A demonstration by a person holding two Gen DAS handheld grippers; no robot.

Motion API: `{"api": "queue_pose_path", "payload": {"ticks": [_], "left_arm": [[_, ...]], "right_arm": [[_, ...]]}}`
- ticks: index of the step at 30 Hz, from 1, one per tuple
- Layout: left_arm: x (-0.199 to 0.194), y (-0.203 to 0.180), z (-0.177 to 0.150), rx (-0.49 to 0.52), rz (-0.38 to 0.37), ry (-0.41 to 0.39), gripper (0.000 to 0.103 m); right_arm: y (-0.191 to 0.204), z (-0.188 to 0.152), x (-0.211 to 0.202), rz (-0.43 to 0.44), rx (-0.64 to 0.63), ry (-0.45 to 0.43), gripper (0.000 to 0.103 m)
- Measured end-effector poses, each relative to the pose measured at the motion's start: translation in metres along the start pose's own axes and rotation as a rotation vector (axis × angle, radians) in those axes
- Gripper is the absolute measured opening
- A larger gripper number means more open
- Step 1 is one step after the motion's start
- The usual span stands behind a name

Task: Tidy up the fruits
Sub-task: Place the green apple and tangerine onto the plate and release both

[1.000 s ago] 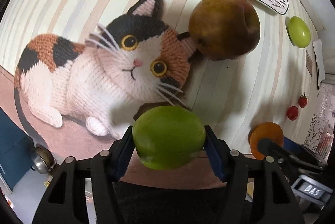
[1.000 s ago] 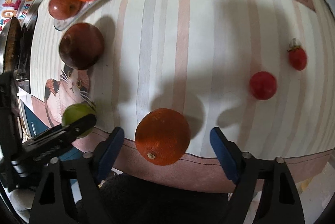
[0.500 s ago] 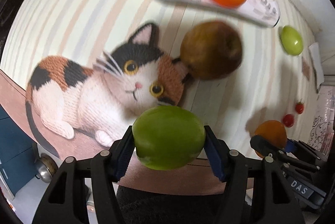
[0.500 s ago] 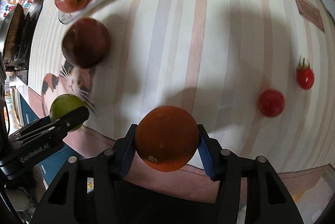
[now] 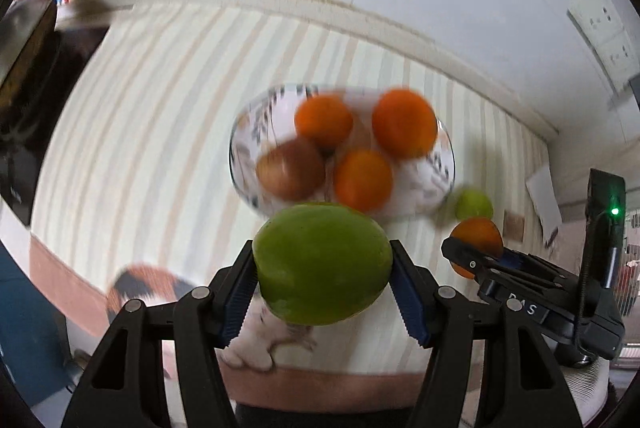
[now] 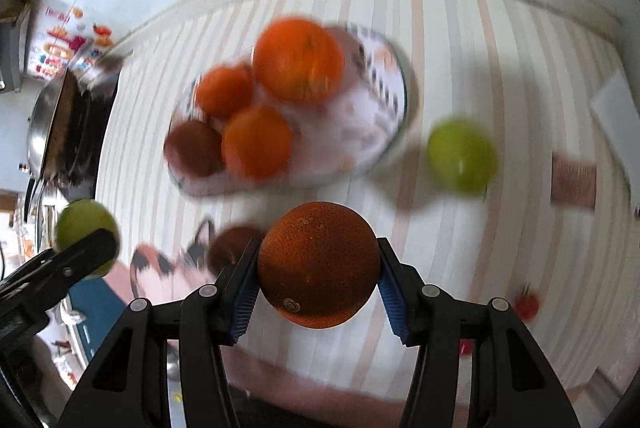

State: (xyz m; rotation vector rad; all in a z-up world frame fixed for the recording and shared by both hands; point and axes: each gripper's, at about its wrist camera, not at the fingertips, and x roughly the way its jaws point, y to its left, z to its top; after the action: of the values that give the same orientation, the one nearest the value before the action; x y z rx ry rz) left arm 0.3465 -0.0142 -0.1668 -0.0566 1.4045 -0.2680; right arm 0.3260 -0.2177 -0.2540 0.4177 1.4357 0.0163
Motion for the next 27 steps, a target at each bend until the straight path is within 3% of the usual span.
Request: {"api": "queue_pose_path", "payload": {"ticks": [6, 12, 19, 27], "left_arm": [[0.032, 0.02, 0.058, -0.01, 0.044, 0.026, 0.061], [0.083, 0.035, 0.103, -0.01, 0.105, 0.112, 0.061], [0.124, 0.047, 0.117, -0.014, 0.113, 0.211, 0.061], [0.135, 0.057, 0.112, -0.047, 0.115, 0.255, 0.062]], "right_arm": [[0.0, 0.042, 0.025, -0.034, 0.015, 0.011, 0.057], [-0.001, 0.056, 0.059, -0.055, 0.042, 0.039, 0.057], [-0.003, 0.061, 0.072, -0.053, 0.047, 0.057, 0.057], [-0.011, 0.063, 0.078, -0.025, 0.075, 0.075, 0.06]]}}
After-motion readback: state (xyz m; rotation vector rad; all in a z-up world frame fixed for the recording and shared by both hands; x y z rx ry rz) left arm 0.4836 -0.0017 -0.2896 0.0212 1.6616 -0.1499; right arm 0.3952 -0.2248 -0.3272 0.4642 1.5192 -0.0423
